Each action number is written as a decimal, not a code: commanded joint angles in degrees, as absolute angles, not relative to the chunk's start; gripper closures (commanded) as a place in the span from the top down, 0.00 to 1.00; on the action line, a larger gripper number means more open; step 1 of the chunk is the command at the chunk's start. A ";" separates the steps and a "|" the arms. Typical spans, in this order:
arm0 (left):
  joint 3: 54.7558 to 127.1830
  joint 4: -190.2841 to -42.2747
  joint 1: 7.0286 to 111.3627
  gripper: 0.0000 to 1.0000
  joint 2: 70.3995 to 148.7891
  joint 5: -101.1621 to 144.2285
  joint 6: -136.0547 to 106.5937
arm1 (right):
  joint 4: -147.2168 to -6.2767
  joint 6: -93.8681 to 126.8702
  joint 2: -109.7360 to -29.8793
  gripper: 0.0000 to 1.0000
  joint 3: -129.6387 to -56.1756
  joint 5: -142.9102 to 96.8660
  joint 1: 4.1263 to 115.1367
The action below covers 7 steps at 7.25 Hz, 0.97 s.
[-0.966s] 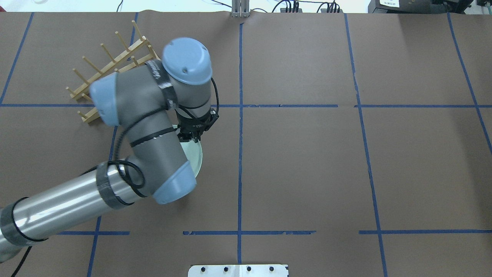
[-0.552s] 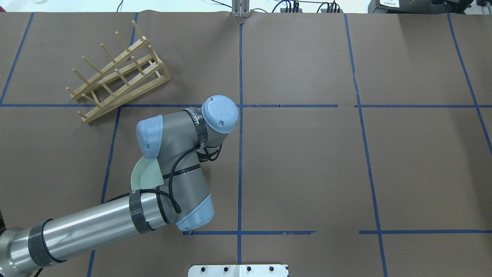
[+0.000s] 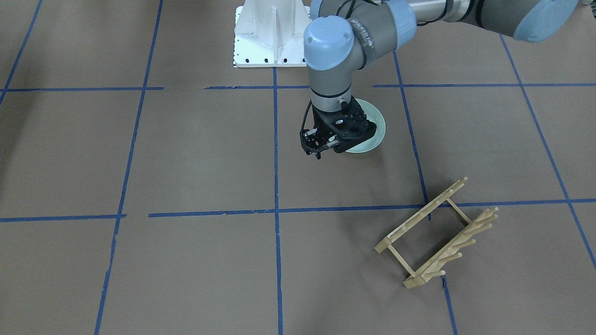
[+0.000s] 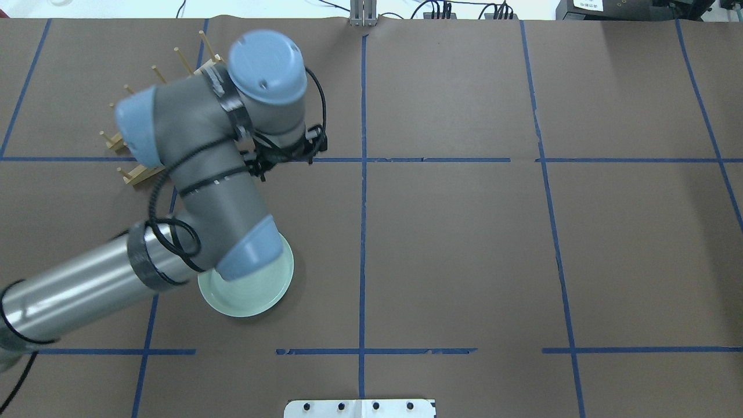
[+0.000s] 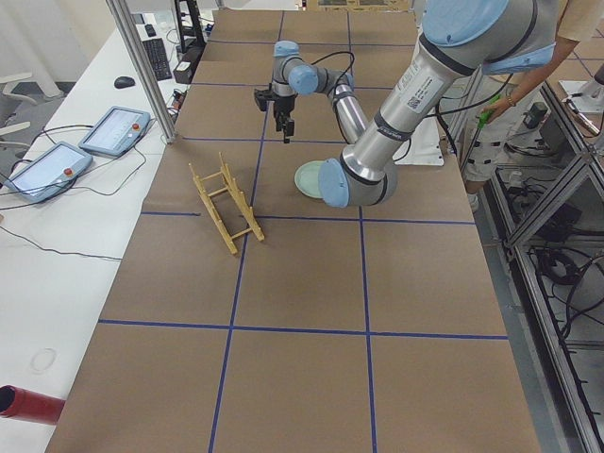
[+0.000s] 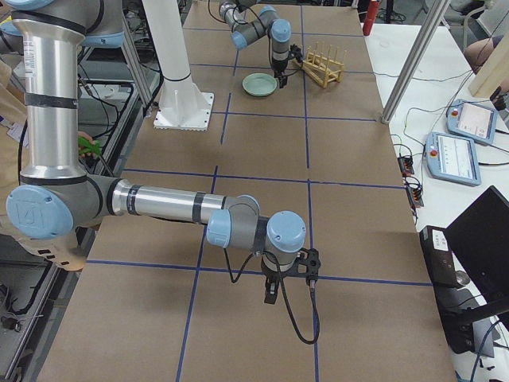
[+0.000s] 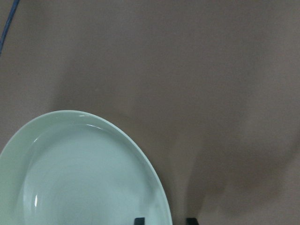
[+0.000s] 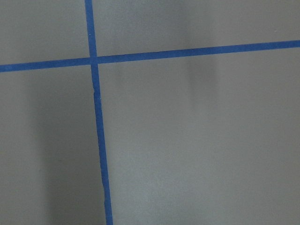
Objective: Place plate on table
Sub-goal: 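Open the left gripper and withdraw the left arm away from the plate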
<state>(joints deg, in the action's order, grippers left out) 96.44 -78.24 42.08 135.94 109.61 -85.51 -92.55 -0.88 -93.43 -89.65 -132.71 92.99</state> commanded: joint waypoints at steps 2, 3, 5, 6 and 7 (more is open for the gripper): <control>99.31 -95.27 65.51 1.00 125.55 126.69 -69.81 | -92.55 -0.88 -93.43 1.00 -89.56 -132.71 92.99; 100.80 -94.49 71.74 1.00 119.59 129.17 -56.04 | -92.55 -0.88 -93.43 1.00 -89.65 -132.71 92.99; 100.03 -83.99 77.07 1.00 110.35 128.42 -21.03 | -92.55 -0.88 -93.43 1.00 -89.56 -132.71 92.99; 94.54 -84.20 82.56 1.00 106.13 128.41 -5.95 | -92.55 -0.88 -93.43 1.00 -89.65 -132.71 92.99; 88.65 -84.63 87.84 1.00 105.39 127.63 6.38 | -92.55 -0.88 -93.43 1.00 -89.56 -132.71 92.99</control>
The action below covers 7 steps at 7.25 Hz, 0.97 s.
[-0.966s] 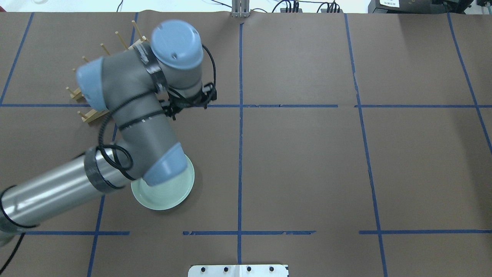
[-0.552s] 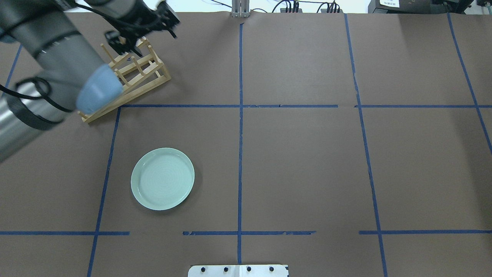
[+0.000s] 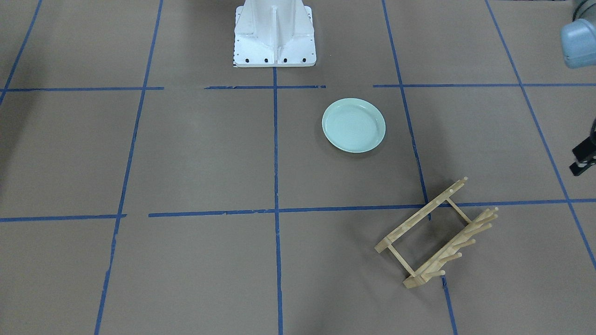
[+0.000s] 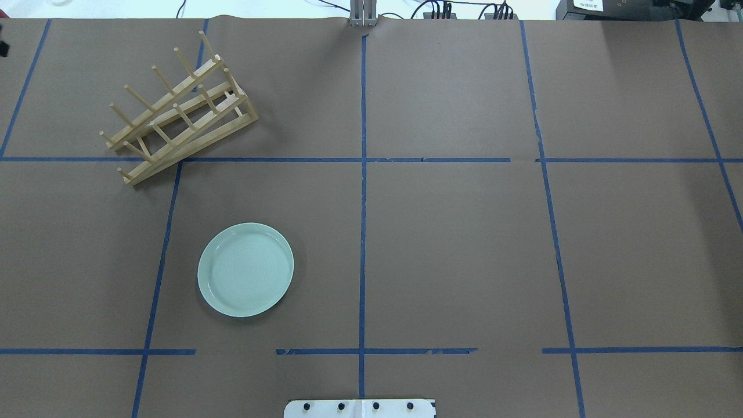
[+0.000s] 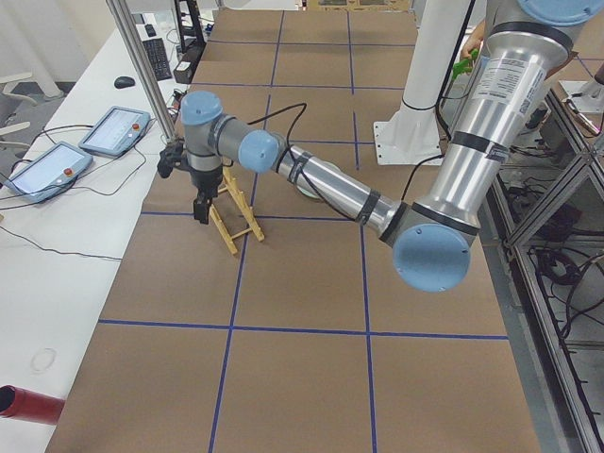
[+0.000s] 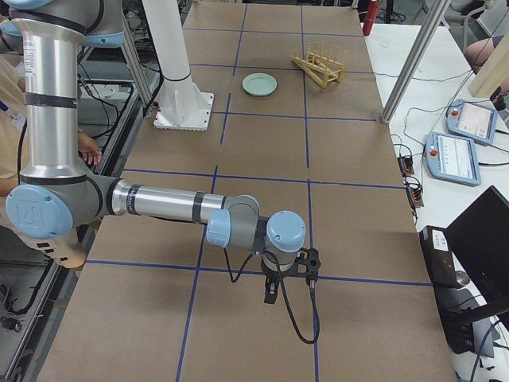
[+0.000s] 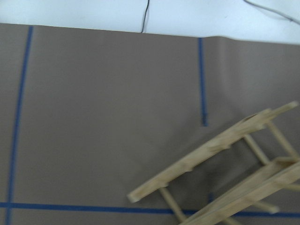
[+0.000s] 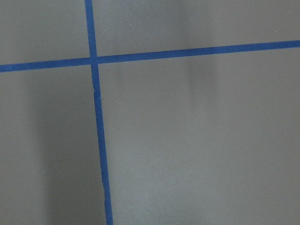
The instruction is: Place plate on table
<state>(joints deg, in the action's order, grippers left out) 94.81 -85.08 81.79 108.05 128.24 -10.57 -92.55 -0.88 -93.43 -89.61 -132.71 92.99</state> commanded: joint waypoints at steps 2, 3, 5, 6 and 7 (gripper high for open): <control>85.69 -85.77 89.65 1.00 100.75 128.05 15.72 | -92.55 -0.88 -93.43 1.00 -89.56 -132.71 92.99; 85.26 -86.56 93.65 1.00 98.55 131.19 15.73 | -92.55 -0.88 -93.43 1.00 -89.56 -132.71 92.99; 89.36 -86.49 94.48 1.00 94.33 139.30 15.30 | -92.55 -0.88 -93.43 1.00 -89.56 -132.71 92.99; 89.99 -86.66 94.40 1.00 91.78 139.31 15.21 | -92.55 -0.97 -93.43 1.00 -89.56 -132.71 92.99; 90.09 -87.27 94.39 1.00 91.41 139.65 15.03 | -92.55 -0.88 -93.43 1.00 -89.56 -132.71 92.99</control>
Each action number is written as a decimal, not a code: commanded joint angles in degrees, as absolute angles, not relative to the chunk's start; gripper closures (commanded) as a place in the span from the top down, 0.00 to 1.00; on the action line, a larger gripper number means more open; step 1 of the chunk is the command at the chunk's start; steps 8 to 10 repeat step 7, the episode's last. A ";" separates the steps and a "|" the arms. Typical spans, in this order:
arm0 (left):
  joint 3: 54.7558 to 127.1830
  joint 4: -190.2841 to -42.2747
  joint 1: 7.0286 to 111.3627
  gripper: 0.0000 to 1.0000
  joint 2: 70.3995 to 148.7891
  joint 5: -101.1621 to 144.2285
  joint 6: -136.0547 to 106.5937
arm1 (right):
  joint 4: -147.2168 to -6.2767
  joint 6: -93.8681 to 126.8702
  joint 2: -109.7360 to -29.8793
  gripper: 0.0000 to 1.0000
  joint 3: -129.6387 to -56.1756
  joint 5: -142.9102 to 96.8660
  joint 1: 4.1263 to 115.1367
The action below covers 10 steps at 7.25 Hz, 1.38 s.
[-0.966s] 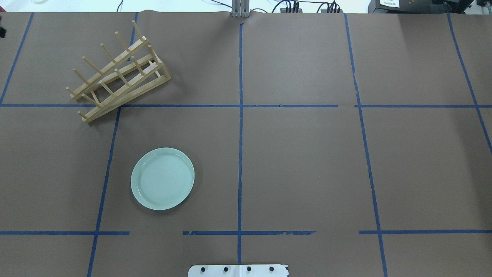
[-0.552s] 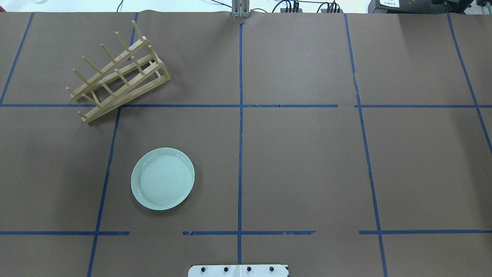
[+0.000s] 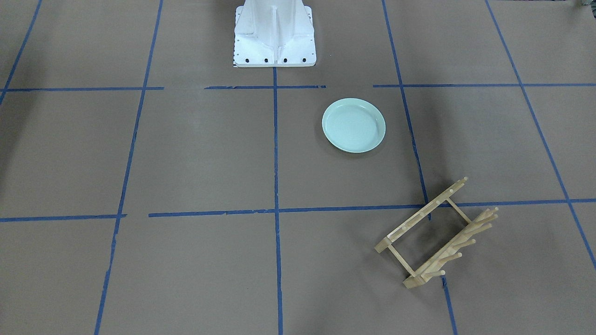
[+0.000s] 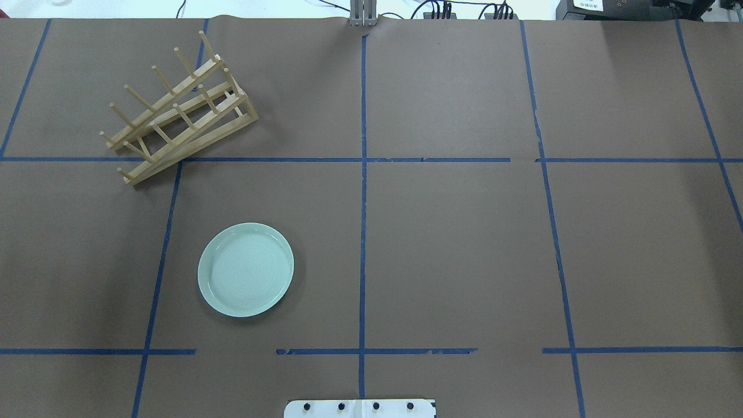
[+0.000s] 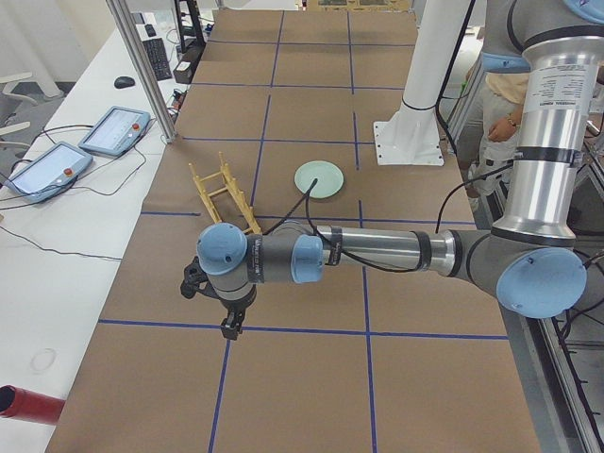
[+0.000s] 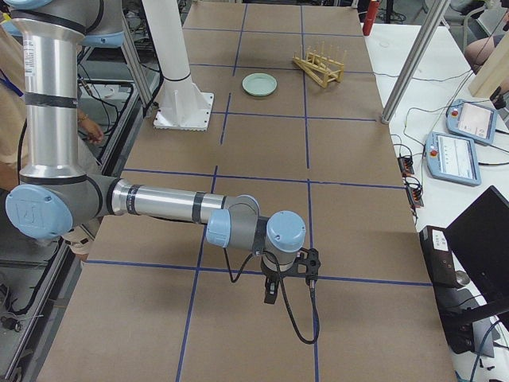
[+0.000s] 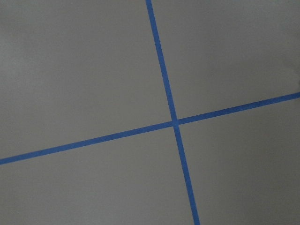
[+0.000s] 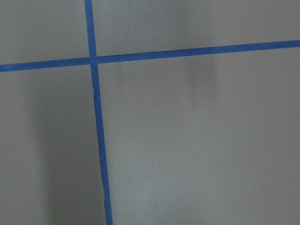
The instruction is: Place plate on table
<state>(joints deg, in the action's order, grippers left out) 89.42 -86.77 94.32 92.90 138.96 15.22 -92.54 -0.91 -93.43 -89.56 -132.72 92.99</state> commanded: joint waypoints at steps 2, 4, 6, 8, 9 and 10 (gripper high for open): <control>89.74 -87.28 94.31 1.00 91.41 139.22 15.20 | -92.55 -0.88 -93.43 1.00 -89.56 -132.71 92.99; 89.82 -87.19 94.31 1.00 92.19 135.37 15.03 | -92.55 -0.88 -93.43 1.00 -89.56 -132.71 92.99; 89.82 -87.10 94.31 1.00 92.29 134.83 15.03 | -92.55 -0.88 -93.43 1.00 -89.56 -132.71 92.99; 90.00 -86.75 94.31 1.00 92.20 134.74 15.03 | -92.55 -0.88 -93.43 1.00 -89.56 -132.71 92.99; 90.00 -86.75 94.31 1.00 92.20 134.74 15.03 | -92.55 -0.88 -93.43 1.00 -89.56 -132.71 92.99; 90.00 -86.75 94.31 1.00 92.20 134.74 15.03 | -92.55 -0.88 -93.43 1.00 -89.56 -132.71 92.99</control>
